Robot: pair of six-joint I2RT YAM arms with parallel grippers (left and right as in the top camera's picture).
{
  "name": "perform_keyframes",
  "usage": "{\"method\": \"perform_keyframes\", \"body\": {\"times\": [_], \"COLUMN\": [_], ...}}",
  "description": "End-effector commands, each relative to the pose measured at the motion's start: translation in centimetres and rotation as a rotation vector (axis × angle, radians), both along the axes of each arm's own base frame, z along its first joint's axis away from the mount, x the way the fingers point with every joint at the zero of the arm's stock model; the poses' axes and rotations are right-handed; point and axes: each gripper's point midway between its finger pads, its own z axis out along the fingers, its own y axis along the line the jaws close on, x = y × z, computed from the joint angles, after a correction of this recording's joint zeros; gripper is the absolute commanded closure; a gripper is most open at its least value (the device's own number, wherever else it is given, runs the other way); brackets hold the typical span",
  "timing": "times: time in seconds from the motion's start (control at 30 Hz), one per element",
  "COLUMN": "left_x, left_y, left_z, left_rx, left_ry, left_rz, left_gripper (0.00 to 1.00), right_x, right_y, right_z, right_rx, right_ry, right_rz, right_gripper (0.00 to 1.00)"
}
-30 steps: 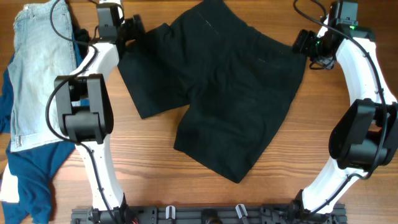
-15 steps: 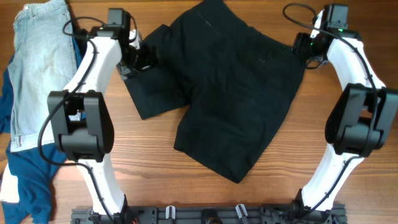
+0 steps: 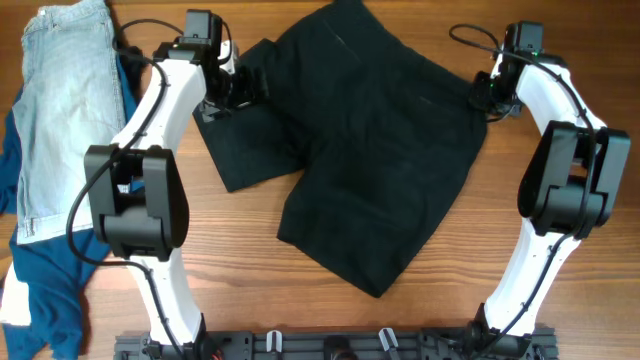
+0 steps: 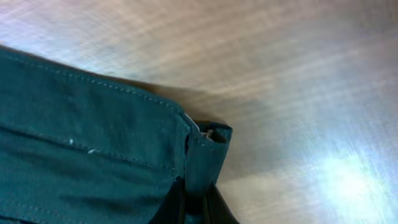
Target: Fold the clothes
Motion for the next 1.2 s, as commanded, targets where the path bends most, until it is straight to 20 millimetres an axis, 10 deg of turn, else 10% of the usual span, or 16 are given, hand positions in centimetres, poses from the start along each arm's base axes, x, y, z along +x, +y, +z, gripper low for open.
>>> {"method": "perform_keyframes", "body": {"times": [0.0, 0.2, 0.5, 0.67, 0.7, 0.73, 1.17], "left_x": [-0.3, -0.9, -2.7, -2.2, -2.1, -2.0, -2.5], "left_y": [-1.6, -3.2, 0.6, 2.2, 2.3, 2.4, 2.4], "left_z": [0.0, -0.4, -2.2, -2.3, -2.3, -2.3, -9.6], "left_rx": [0.024, 0.051, 0.210, 0.205, 0.204, 0.204, 0.210], "left_ry": [-0.004, 0.005, 0.082, 0.076, 0.074, 0.071, 0.188], "left_rz": [-0.021, -0.057, -0.003, 0.036, 0.041, 0.044, 0.090], "left_gripper": [0.00, 0.00, 0.00, 0.00, 0.00, 0.00, 0.12], "right_x": [-5.5, -13.5, -17.8, -13.4, -12.3, -11.5, -5.5], "right_y": [-3.6, -2.5, -0.9, -1.0, -1.0, -1.2, -1.1], "right_z": [-1.3, -1.2, -3.1, -2.4, -1.7, -1.0, 8.0], "right_rx": [-0.004, 0.084, 0.073, 0.156, 0.173, 0.171, 0.170], "right_ry": [0.189, 0.485, 0.624, 0.447, 0.404, 0.374, 0.068], "right_rz": [-0.365, -0.780, -0.763, -0.496, -0.409, -0.387, -0.109], "right_gripper": [0.96, 0.96, 0.96, 0.85, 0.64, 0.00, 0.00]}}
